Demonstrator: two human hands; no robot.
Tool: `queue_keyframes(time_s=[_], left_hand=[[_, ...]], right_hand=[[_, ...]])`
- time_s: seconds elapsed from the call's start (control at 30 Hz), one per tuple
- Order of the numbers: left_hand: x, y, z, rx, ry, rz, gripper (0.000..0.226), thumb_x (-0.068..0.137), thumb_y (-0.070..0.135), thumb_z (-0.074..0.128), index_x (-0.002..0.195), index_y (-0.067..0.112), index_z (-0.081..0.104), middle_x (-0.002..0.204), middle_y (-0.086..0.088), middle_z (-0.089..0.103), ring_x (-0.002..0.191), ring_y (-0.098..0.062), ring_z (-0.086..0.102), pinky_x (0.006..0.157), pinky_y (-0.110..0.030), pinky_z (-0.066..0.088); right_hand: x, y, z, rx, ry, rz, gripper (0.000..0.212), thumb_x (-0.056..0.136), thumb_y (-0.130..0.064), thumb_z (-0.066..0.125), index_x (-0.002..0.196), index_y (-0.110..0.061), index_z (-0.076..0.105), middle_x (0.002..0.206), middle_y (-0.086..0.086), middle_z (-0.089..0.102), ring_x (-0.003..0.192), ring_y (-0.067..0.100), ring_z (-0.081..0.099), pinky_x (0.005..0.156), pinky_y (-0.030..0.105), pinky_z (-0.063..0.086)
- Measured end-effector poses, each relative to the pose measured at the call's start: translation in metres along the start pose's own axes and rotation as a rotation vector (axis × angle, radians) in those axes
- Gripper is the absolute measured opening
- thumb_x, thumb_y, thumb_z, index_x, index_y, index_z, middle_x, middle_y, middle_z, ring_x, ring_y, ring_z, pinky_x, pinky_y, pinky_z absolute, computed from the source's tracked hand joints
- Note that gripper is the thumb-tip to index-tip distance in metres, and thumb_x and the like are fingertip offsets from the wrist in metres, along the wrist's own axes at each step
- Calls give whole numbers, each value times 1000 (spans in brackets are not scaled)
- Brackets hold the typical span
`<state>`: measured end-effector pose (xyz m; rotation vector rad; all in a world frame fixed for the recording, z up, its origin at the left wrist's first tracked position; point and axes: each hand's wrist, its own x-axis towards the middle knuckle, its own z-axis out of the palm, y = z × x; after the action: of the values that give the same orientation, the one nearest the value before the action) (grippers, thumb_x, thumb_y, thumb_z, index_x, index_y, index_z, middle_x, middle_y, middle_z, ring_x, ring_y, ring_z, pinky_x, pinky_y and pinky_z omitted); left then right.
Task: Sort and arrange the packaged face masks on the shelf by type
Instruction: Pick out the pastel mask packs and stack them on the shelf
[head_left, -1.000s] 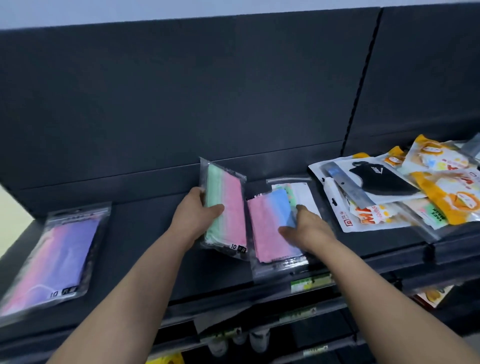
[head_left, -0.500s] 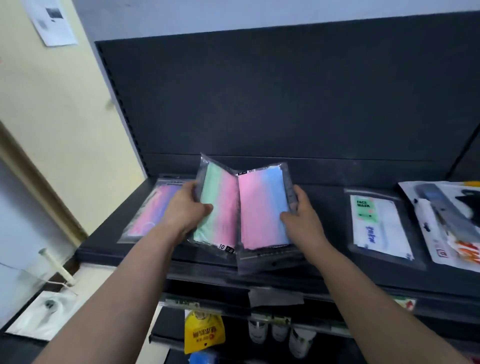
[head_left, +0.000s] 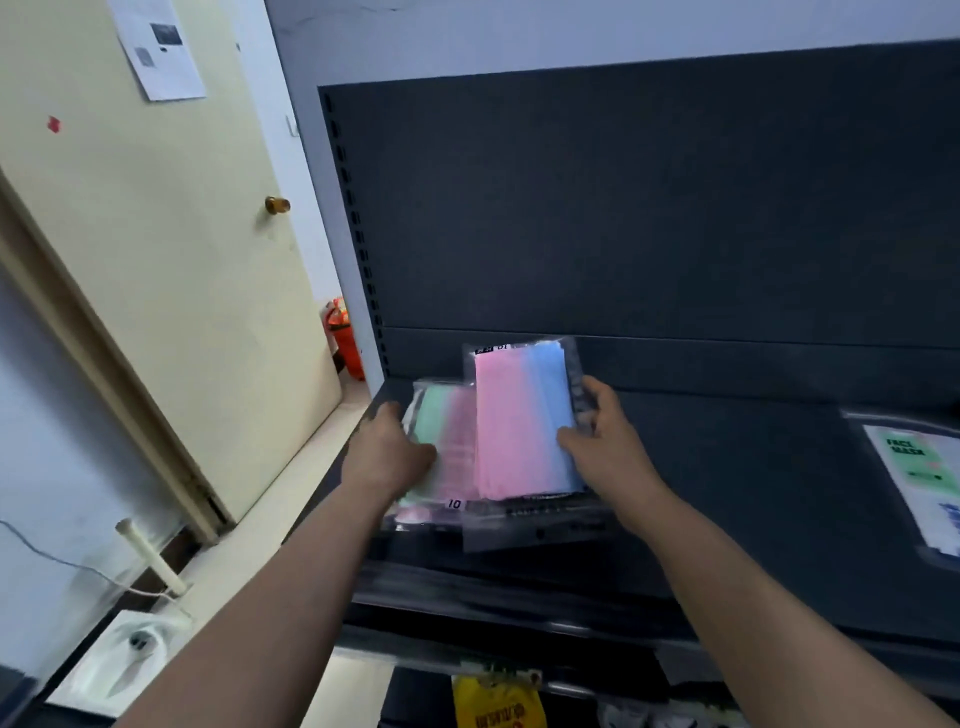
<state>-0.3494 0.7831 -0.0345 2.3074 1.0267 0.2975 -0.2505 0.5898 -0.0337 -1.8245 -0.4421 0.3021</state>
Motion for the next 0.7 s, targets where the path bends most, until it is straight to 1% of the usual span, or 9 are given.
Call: queue_keyframes(time_s=[0.07, 0.13, 0.23, 0.37, 0.4, 0.43, 0.53, 0.6, 0.7], left_hand=[[10, -5, -3, 114, 24, 61, 60, 78, 21, 62, 134, 17, 41, 130, -15, 47, 117, -36, 44, 94, -44, 45], [19, -7, -12, 88, 98, 109, 50, 84, 19, 55, 133, 18, 42, 133, -12, 44, 123, -34, 37, 93, -45, 41], [34, -13, -30, 40, 146, 156, 45, 93, 26, 49, 137, 21, 44, 139, -7, 44, 125, -28, 41, 93, -43, 43], [42, -18, -46, 39, 123, 222, 43, 92, 21, 50, 135, 20, 47, 138, -7, 46, 123, -28, 46, 95, -41, 44], [43, -19, -48, 34, 118, 231, 43, 92, 21, 51, 135, 20, 48, 138, -6, 46, 122, -27, 47, 95, -40, 44], [43, -20, -50, 33, 111, 233, 43, 92, 21, 51, 135, 20, 48, 137, -6, 47, 121, -26, 49, 95, -40, 45], [44, -22, -53, 27, 93, 246, 42, 91, 22, 52, 133, 22, 51, 136, -4, 48, 118, -24, 52, 95, -40, 47], [45, -20, -52, 20, 86, 270, 40, 90, 22, 51, 130, 23, 54, 134, -3, 49, 117, -24, 54, 94, -39, 47], [44, -8, -45, 50, 73, 366, 33, 91, 21, 47, 121, 24, 60, 124, 1, 58, 114, -23, 55, 87, -31, 43]], right_hand=[[4, -4, 16, -19, -3, 3, 58, 89, -7, 45, 140, -31, 31, 111, -4, 56, 94, 13, 55, 66, 22, 43], [8, -6, 30, -21, 0, -4, 57, 90, -8, 45, 140, -33, 35, 125, -3, 55, 98, 12, 55, 77, 26, 45], [13, -14, 52, -60, -9, -16, 53, 94, -8, 44, 143, -28, 37, 144, -5, 41, 110, 10, 51, 89, 22, 39], [17, -25, 80, -136, -73, 9, 51, 96, -11, 46, 145, -20, 35, 147, 1, 38, 114, 24, 56, 86, 25, 45], [17, -24, 86, -202, -85, 10, 51, 96, -13, 46, 145, -19, 35, 147, 3, 37, 115, 26, 56, 88, 27, 46], [16, -24, 92, -337, -96, 10, 50, 95, -15, 45, 144, -19, 36, 146, 6, 36, 116, 26, 53, 92, 29, 44], [13, -20, 101, -865, -29, -13, 41, 92, -19, 44, 132, -19, 50, 145, 10, 24, 125, 30, 30, 100, 38, 33], [12, -18, 103, -988, 7, -69, 35, 89, -17, 45, 122, -19, 56, 151, 5, 17, 130, 30, 24, 100, 43, 28], [13, -19, 96, -1025, 60, -160, 34, 93, -18, 41, 124, -19, 52, 143, 1, 35, 124, 25, 38, 94, 42, 33]])
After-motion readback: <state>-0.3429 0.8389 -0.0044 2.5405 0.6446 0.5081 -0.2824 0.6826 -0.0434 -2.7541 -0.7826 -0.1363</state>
